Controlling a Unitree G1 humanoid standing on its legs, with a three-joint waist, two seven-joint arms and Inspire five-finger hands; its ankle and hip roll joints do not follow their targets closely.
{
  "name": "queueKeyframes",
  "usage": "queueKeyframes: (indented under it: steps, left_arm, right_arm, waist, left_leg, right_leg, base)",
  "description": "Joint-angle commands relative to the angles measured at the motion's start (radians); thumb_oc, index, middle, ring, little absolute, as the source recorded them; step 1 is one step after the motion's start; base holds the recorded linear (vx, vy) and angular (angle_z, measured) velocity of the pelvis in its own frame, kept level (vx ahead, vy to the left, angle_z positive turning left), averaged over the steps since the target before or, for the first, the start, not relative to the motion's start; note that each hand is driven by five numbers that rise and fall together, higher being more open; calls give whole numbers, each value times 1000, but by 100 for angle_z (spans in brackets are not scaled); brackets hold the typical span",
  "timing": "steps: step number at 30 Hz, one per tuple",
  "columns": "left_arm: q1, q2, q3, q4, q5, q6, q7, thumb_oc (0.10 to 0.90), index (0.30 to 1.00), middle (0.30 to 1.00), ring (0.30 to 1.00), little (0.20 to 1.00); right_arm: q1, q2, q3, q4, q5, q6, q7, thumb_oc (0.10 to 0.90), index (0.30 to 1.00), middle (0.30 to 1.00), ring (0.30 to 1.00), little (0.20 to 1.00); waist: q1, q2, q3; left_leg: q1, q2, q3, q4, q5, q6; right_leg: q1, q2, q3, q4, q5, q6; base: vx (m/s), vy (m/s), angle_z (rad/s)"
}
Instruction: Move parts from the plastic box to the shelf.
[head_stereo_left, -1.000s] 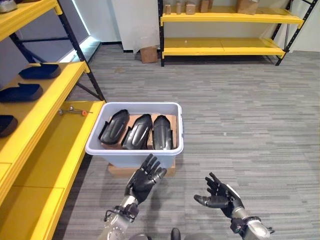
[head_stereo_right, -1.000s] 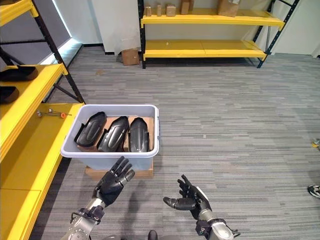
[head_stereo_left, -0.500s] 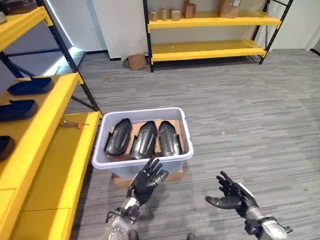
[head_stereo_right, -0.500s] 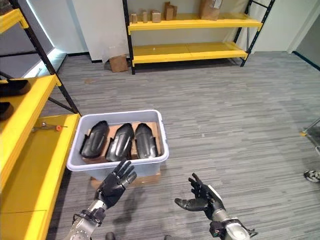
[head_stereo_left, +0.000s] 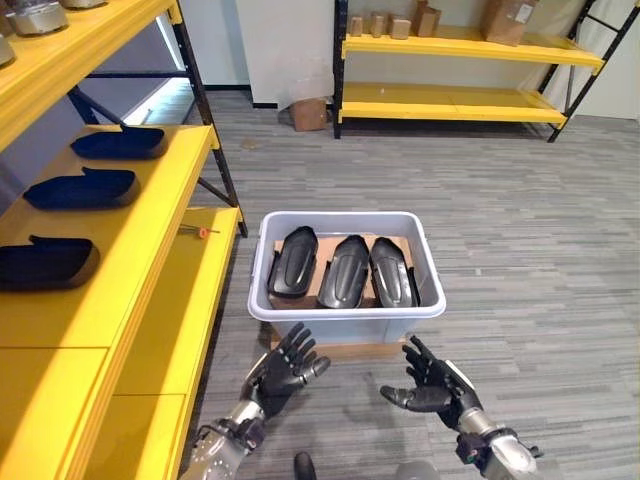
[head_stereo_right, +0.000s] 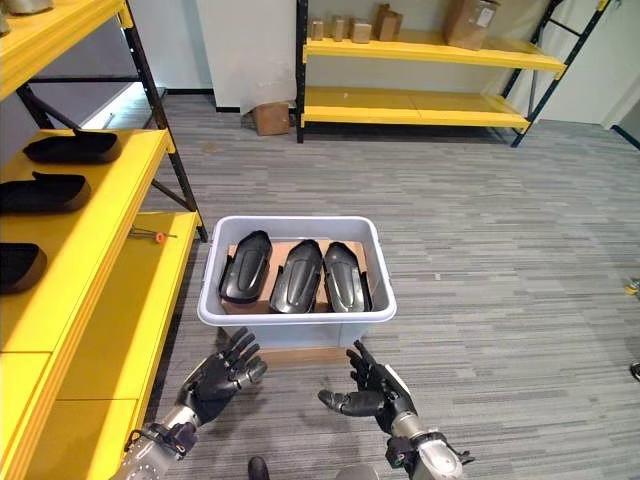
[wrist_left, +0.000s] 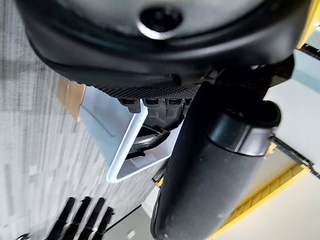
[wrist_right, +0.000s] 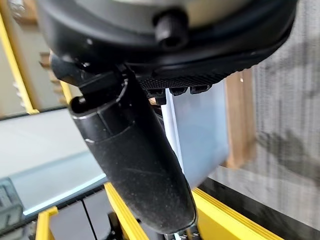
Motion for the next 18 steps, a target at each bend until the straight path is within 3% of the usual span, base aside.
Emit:
queueKeyframes:
  steps: [1,6,9,11,14,18]
  left_arm:
    - [-64,-4,33,-127,2,-62,-47,900,1000,1000,1000,1000]
    - [-96,-2,14,-155,0,-27,-35,900,1000,1000,1000,1000]
    - [-74,-5,1,-166,35,-40,-45,900,1000,1000,1000,1000]
    - [-50,-9,-9,-177,43,-47,-60,900,1000,1000,1000,1000]
    - [-50,-9,-19,-172,35,-35,-105,900,1000,1000,1000,1000]
    - [-42,-18,-26,-179,-3,-36,-112,900,1000,1000,1000,1000]
  right_arm:
    - [-58,-31,5,-56,-9,-83,2,900,1000,1000,1000,1000]
    - [-71,-37,7,-69,13,-79,-26,900,1000,1000,1000,1000]
    - [-61,-34,-9,-72,24,-60,-26,900,1000,1000,1000,1000]
    - [-43,-24,-18,-59,46,-35,-6,900,1000,1000,1000,1000]
    - [-28,-9,-31,-37,146,2,41,900,1000,1000,1000,1000]
    - [-27,-27,-10,-53,53,-8,27,900,1000,1000,1000,1000]
  waist:
    - [-8,13,0]
    - [-36,-9,10]
    - [-57,-19,16]
    - [-71,-14,18]
    - [-81,-12,9]
    - [-86,-12,-14]
  left_leg:
    - [37,58,34,74,-118,-38]
    - [45,38,38,72,-118,-45]
    - [92,19,35,47,-139,-47]
    - [130,18,23,41,-173,-42]
    - [141,26,23,56,-181,-42]
    - [145,51,49,66,-172,-58]
  right_leg:
    - [47,100,-85,-10,-86,-1]
    - [9,179,-65,-209,-52,-12]
    - [-39,183,-35,-328,45,13]
    - [-51,185,-11,-340,60,29]
    - [-30,188,-13,-340,37,14]
    - [2,198,-28,-334,-13,-34]
  base:
    - [58,-1,-67]
    - [80,-63,-11]
    - [216,-108,5]
    - [405,-172,15]
    - [311,-201,35]
    - [236,-216,18]
